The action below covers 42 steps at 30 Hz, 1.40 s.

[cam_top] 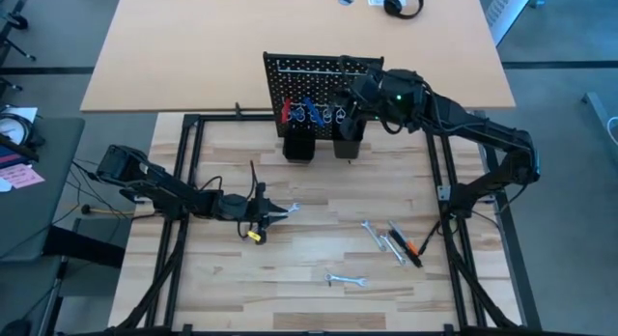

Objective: Hang tools onto peg board
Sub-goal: Hang the black scissors on the pegboard

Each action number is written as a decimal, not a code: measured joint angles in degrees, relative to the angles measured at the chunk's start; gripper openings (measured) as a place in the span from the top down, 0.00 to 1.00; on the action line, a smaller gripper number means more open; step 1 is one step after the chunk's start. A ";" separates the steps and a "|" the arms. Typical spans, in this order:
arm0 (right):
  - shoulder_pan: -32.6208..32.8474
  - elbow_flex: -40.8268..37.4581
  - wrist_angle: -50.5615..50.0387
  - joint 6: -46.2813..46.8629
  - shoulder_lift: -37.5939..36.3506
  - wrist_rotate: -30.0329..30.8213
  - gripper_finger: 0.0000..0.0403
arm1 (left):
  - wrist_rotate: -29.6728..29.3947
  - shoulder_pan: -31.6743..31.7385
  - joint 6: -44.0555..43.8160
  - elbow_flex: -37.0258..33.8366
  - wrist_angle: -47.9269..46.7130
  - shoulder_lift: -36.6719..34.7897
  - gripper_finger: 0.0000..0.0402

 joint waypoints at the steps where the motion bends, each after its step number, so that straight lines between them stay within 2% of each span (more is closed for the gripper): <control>1: -0.35 0.00 0.04 0.26 0.29 -0.02 0.89 | -0.04 0.00 0.00 0.00 0.16 0.00 0.83; 11: -3.02 0.02 0.31 0.55 7.42 -2.92 0.89 | -0.17 0.00 0.00 0.00 0.33 0.00 0.83; 23: -3.66 0.20 -0.84 -0.45 8.98 -2.91 0.87 | -0.17 0.00 -0.01 0.04 -0.42 0.00 0.83; 28: -3.33 0.11 -0.80 -0.92 9.03 -2.83 0.79 | -0.17 0.00 -0.15 0.04 -0.42 0.00 0.83; 36: -3.26 -0.28 -0.95 -3.18 5.28 -3.11 0.58 | -0.15 0.00 -0.44 0.04 -0.42 0.00 0.83; 42: -1.73 -0.17 -2.36 -4.48 -0.38 -3.04 0.52 | -0.15 0.00 -0.46 0.04 -0.53 0.00 0.83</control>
